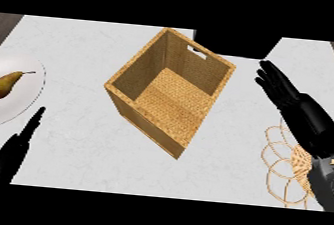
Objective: Pick the lemon from the placemat and place it in the basket
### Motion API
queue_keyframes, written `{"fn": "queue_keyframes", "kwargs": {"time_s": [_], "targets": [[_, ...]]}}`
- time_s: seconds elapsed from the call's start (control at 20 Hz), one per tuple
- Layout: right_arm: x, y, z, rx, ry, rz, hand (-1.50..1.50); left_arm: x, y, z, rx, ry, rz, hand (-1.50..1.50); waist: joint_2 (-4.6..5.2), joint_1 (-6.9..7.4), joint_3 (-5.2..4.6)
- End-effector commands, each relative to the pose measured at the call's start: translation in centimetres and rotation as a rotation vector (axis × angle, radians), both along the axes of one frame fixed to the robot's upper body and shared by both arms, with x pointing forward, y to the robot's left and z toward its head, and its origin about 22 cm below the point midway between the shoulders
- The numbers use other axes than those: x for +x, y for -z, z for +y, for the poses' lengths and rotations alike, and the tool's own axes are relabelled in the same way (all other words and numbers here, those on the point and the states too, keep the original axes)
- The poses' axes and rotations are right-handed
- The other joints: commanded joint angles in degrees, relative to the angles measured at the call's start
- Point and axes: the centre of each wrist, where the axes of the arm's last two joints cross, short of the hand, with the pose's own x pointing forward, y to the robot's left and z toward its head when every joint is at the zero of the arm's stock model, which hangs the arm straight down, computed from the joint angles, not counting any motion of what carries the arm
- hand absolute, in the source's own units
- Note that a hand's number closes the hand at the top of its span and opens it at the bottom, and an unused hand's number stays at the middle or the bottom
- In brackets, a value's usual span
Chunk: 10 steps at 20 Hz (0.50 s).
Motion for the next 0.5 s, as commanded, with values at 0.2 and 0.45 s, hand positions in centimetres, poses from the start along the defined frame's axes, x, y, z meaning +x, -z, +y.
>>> {"fn": "queue_keyframes", "kwargs": {"time_s": [0.2,0.45], "targets": [[0.5,-3.8,-12.1,0.273,0.141,-0.309,1.50,4.1,-3.9,-2.2,-0.283,-0.054,-0.154,0.00,-0.25,-3.19,2.64],[-1.6,-3.6,-11.1,-0.196,-0.198,-0.472,-1.50,6.3,-5.5,-2.8,-0.402,-0.033,-0.134,0.00,-0.15,-3.70,2.49]]}}
